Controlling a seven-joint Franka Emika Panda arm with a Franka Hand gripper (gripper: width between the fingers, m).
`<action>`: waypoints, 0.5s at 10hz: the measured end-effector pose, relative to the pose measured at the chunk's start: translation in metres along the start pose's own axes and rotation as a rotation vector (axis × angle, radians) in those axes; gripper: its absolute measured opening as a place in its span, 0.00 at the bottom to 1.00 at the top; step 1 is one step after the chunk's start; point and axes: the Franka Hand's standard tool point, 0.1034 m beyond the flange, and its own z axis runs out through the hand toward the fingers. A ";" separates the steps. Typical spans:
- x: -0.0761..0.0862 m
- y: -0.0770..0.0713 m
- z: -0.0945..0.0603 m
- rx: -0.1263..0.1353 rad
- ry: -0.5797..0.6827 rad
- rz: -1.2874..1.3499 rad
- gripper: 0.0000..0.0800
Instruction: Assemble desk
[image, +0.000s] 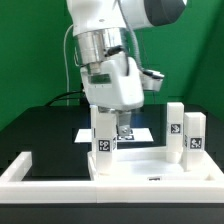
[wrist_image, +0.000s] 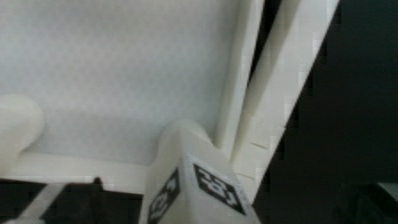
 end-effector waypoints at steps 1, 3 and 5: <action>0.001 0.001 0.000 -0.001 0.001 -0.035 0.81; 0.006 0.002 -0.003 -0.029 0.011 -0.422 0.81; 0.001 -0.001 -0.003 -0.046 0.002 -0.640 0.81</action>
Offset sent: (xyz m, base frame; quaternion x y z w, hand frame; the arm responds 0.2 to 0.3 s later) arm 0.0124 0.0057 0.0100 -0.0211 -0.0515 -0.5599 0.8267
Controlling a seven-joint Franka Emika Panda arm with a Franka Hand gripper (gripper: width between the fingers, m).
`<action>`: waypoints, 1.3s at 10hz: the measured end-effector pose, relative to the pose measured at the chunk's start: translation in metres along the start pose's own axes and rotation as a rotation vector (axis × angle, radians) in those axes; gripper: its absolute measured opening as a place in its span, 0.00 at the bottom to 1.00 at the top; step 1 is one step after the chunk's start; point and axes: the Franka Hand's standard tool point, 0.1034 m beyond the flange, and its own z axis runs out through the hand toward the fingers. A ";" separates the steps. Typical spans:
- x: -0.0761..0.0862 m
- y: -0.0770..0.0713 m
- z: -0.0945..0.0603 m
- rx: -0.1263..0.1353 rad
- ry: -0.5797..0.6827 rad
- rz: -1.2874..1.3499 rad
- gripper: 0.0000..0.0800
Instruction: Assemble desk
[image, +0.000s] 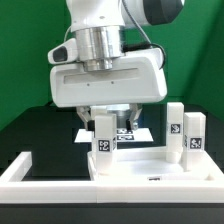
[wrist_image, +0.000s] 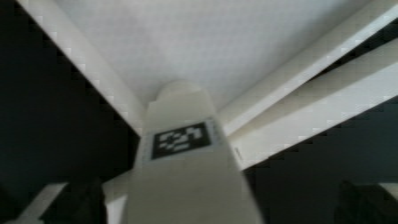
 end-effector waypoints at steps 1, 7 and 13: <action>0.000 0.001 0.000 -0.001 0.001 0.028 0.80; 0.004 0.008 0.001 -0.008 0.001 0.424 0.37; 0.007 0.000 0.006 0.082 -0.019 1.300 0.37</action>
Offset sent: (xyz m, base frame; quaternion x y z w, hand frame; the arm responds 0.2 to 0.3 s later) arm 0.0000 0.0000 0.0000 0.0000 0.0000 0.1938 0.9810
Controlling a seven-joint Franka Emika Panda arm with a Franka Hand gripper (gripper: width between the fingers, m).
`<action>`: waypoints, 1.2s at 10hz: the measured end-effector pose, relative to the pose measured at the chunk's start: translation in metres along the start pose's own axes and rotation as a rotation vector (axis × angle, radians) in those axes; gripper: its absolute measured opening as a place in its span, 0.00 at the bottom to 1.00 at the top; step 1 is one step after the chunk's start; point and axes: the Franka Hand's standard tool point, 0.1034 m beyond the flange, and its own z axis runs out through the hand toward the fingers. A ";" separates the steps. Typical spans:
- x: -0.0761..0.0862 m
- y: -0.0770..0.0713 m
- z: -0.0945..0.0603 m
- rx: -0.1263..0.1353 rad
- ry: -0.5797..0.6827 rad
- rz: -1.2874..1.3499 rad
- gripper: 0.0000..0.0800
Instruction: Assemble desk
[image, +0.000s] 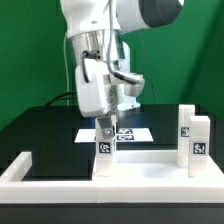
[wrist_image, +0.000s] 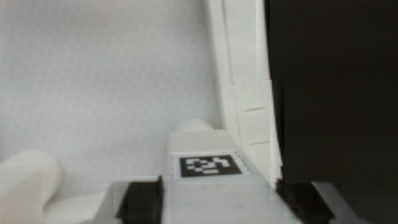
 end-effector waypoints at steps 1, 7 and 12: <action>0.000 0.000 0.000 0.001 0.000 -0.017 0.39; 0.002 0.003 0.000 -0.044 0.015 -0.734 0.81; -0.004 0.005 -0.002 -0.120 0.045 -1.159 0.81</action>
Offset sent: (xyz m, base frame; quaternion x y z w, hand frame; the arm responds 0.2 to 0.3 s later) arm 0.0015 0.0104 0.0040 -0.0327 -0.0279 -0.4239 0.9047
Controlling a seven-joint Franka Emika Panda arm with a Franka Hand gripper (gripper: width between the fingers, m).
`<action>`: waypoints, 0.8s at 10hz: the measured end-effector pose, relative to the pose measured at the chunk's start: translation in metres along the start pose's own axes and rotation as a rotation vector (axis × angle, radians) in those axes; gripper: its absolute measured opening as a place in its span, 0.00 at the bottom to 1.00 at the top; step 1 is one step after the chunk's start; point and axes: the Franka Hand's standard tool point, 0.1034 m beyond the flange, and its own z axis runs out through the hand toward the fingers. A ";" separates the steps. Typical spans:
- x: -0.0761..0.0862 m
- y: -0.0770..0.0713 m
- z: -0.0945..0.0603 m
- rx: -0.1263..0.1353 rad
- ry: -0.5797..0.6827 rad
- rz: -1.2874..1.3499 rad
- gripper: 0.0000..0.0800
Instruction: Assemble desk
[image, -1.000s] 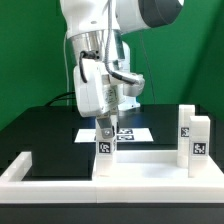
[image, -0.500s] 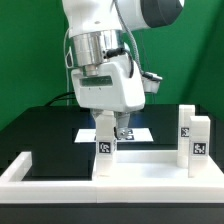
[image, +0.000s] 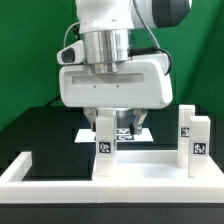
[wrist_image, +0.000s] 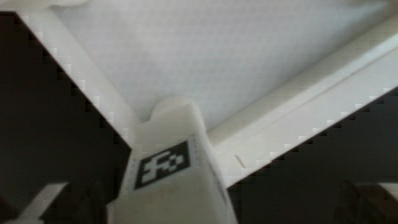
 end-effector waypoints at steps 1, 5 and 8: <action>0.000 0.000 0.000 0.000 0.000 0.008 0.76; -0.001 0.008 0.001 -0.015 -0.012 0.220 0.38; 0.001 0.005 0.002 -0.010 -0.018 0.556 0.37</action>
Offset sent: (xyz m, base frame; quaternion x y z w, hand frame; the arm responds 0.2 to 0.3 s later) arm 0.0000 0.0000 0.0000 0.0000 0.0000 0.1296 0.9916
